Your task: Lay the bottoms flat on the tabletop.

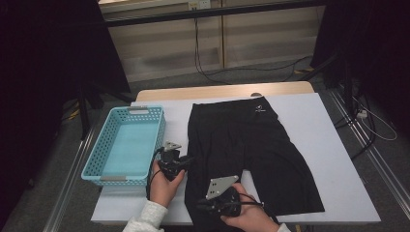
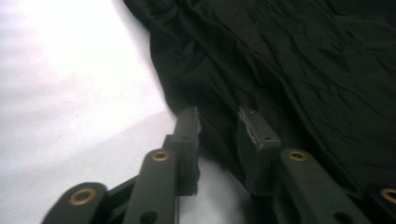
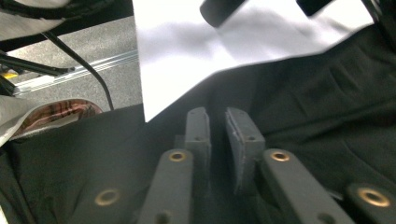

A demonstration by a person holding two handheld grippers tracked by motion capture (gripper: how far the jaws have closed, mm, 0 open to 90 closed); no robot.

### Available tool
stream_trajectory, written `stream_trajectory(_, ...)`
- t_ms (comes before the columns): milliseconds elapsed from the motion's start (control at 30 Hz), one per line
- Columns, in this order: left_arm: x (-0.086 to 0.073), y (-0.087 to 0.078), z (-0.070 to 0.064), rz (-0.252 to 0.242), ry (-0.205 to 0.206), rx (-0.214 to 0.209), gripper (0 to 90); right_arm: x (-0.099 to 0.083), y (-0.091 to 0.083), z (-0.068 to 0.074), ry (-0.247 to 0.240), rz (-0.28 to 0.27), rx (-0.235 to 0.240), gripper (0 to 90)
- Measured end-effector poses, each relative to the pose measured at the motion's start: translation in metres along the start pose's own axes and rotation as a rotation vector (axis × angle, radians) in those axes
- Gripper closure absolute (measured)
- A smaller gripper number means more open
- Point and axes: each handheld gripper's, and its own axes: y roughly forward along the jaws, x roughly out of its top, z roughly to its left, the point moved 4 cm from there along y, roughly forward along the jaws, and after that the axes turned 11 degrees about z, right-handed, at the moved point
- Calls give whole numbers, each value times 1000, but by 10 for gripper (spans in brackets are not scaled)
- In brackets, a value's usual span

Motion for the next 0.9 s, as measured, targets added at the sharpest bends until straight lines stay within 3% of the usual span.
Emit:
stream_trajectory(67,0,0,1,8,-3,-10,769,2,1,1,-8,2,-11,738)
stream_trajectory(233,-1,0,0,16,-3,-30,857,2,-2,-9,35,-19,-65,617)
stream_trajectory(367,2,3,-4,5,7,-46,877,8,5,-6,29,-15,-53,604)
stream_trajectory(467,4,2,-9,-13,12,-57,881,7,15,-5,8,43,-72,644)
stream_trajectory(633,6,0,-10,-24,24,-75,880,2,10,-14,47,56,-78,886)
stream_trajectory(867,6,0,-10,-33,22,-89,873,-10,-3,-28,104,42,-67,885)
stream_trajectory(900,6,0,-9,-31,28,-90,871,-11,-3,-30,93,41,-66,881)
